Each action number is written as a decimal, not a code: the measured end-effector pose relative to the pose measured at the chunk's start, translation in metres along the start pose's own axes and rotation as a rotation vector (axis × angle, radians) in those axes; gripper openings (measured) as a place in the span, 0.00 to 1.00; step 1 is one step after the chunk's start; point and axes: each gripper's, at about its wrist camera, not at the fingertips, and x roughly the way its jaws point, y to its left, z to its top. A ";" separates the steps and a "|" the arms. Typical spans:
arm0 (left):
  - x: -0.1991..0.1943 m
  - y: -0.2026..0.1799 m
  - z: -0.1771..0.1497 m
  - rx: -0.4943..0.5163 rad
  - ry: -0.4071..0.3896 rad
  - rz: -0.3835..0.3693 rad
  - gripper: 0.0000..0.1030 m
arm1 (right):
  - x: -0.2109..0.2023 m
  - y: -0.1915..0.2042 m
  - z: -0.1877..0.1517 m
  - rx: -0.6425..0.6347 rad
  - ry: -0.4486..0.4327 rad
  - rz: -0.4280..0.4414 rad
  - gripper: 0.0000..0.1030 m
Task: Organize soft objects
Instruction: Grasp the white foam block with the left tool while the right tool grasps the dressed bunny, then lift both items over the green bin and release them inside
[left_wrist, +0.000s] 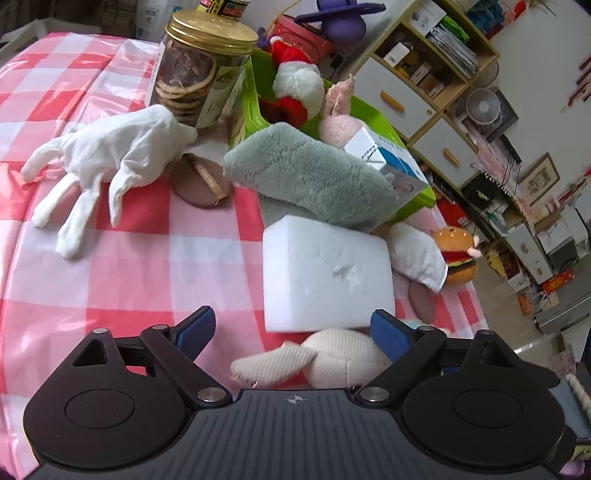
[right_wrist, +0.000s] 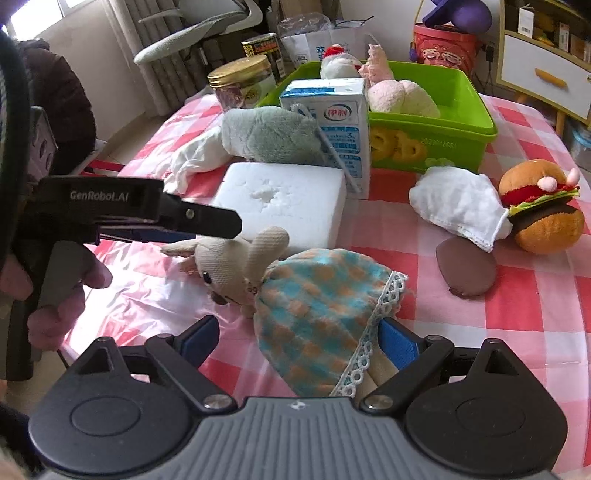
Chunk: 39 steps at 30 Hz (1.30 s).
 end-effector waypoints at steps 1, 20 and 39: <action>0.001 -0.001 0.000 -0.001 -0.005 -0.003 0.80 | 0.001 0.000 0.000 -0.001 0.001 -0.005 0.66; 0.014 -0.003 0.006 -0.058 0.009 -0.034 0.45 | 0.003 0.000 -0.002 -0.059 0.016 -0.029 0.12; -0.022 0.011 0.013 -0.099 0.018 -0.021 0.35 | -0.033 -0.019 -0.007 -0.021 -0.054 0.034 0.00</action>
